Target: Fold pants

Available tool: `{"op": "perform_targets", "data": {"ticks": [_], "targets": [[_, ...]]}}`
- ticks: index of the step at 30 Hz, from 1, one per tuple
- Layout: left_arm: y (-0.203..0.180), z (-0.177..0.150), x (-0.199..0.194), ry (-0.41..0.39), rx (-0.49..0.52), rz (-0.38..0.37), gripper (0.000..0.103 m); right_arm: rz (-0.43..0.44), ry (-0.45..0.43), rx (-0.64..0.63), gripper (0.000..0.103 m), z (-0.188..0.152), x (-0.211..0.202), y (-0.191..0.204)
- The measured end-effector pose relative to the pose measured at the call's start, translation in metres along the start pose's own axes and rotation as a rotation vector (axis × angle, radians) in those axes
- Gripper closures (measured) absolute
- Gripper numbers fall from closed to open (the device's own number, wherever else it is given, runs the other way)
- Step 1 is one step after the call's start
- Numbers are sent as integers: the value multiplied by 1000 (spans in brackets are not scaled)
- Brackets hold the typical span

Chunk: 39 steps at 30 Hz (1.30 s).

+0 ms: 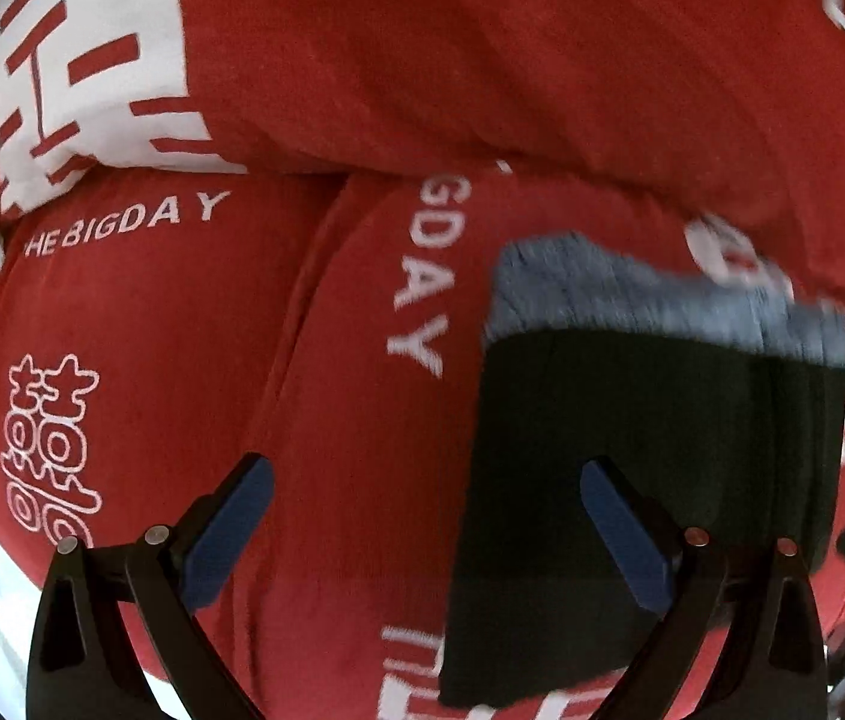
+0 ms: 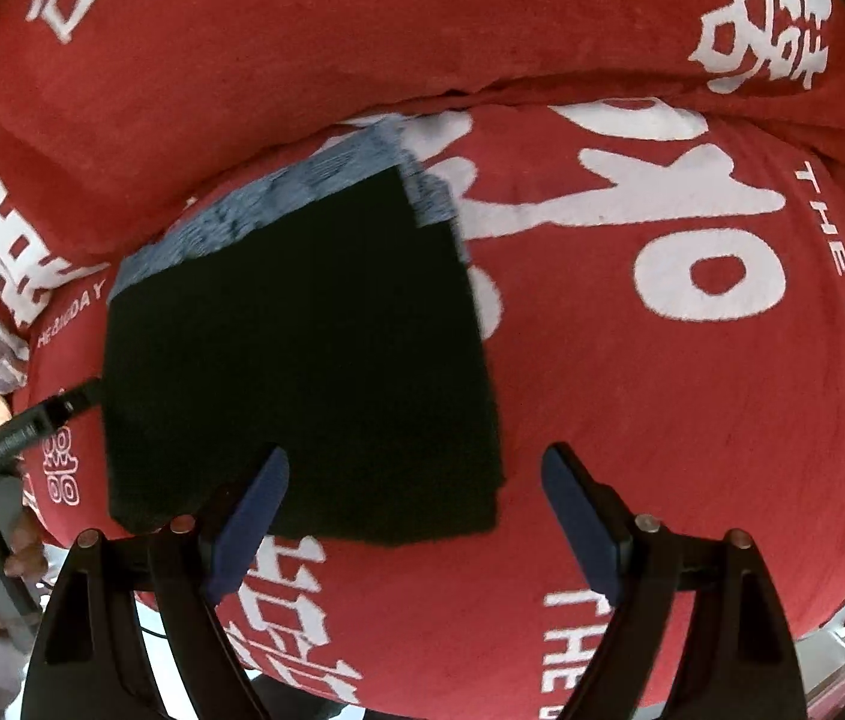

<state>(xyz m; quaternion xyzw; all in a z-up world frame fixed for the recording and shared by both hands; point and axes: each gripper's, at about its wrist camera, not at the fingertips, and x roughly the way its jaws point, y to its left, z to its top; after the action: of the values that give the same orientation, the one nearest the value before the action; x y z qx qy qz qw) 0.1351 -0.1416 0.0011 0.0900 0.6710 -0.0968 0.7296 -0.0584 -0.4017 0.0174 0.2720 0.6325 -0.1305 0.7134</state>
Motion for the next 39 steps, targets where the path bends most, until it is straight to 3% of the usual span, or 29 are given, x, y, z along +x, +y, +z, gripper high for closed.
{"op": "perform_targets", "data": {"ticks": [6, 13, 15, 21, 29, 34, 39], "targets": [[-5, 16, 32, 10, -16, 50, 0, 15, 21, -5, 14, 15, 10, -11], [1, 14, 36, 15, 35, 30, 0, 21, 53, -25, 14, 19, 17, -23], [4, 15, 34, 26, 40, 7, 0, 27, 64, -18, 14, 21, 21, -29], [17, 8, 36, 99, 36, -215, 0, 156, 123, 18, 14, 25, 33, -42], [1, -4, 39, 129, 59, -274, 0, 328, 155, 21, 14, 30, 50, -47], [-4, -3, 48, 136, 92, -280, 0, 380, 177, 11, 14, 36, 59, -47], [3, 0, 55, 155, 87, -344, 0, 440, 224, -27, 14, 43, 67, -52]]}}
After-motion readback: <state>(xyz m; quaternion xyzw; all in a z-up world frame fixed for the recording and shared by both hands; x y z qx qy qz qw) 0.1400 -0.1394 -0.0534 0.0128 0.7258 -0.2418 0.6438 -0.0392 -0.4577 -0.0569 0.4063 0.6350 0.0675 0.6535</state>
